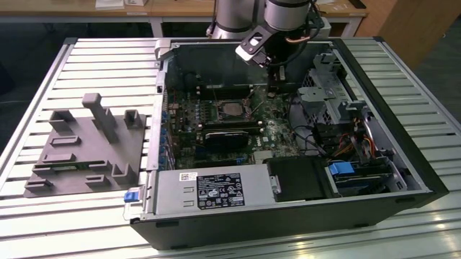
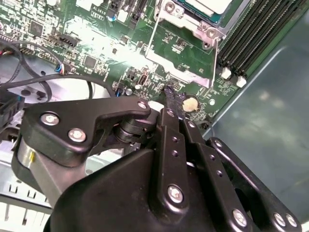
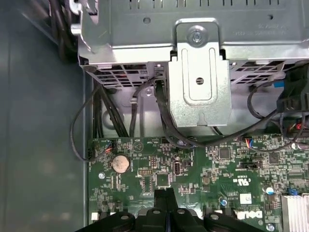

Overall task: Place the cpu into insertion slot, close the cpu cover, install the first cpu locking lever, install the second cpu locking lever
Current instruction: 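Close the cpu cover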

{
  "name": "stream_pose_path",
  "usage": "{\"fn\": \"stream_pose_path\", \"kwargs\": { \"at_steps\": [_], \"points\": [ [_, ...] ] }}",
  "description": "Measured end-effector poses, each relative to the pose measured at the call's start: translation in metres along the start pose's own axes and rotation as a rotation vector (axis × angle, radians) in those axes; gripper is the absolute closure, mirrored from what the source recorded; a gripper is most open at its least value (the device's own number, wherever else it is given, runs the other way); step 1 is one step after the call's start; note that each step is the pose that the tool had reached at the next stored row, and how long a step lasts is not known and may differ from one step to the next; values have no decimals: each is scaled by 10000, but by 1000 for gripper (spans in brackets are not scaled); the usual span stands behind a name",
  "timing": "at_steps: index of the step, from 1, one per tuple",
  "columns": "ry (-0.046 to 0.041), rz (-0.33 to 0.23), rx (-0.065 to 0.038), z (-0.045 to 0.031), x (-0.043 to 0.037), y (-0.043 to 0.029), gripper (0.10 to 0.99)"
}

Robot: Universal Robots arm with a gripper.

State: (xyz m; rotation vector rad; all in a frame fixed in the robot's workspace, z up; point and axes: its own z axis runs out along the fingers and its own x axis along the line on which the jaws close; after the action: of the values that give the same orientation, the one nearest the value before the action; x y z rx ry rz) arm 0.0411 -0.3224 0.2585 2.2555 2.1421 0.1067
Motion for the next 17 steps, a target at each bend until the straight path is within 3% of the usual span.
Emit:
{"fn": "stream_pose_path", "kwargs": {
  "at_steps": [7, 13, 14, 17],
  "points": [
    [-13, -2, 0, 120, -4, -7, 980],
    [-16, -2, 1, 127, -4, -8, 980],
    [-15, 1, 72, 129, -4, -7, 980],
    [-46, 15, 619, 133, -3, 4, 980]
  ]
}}
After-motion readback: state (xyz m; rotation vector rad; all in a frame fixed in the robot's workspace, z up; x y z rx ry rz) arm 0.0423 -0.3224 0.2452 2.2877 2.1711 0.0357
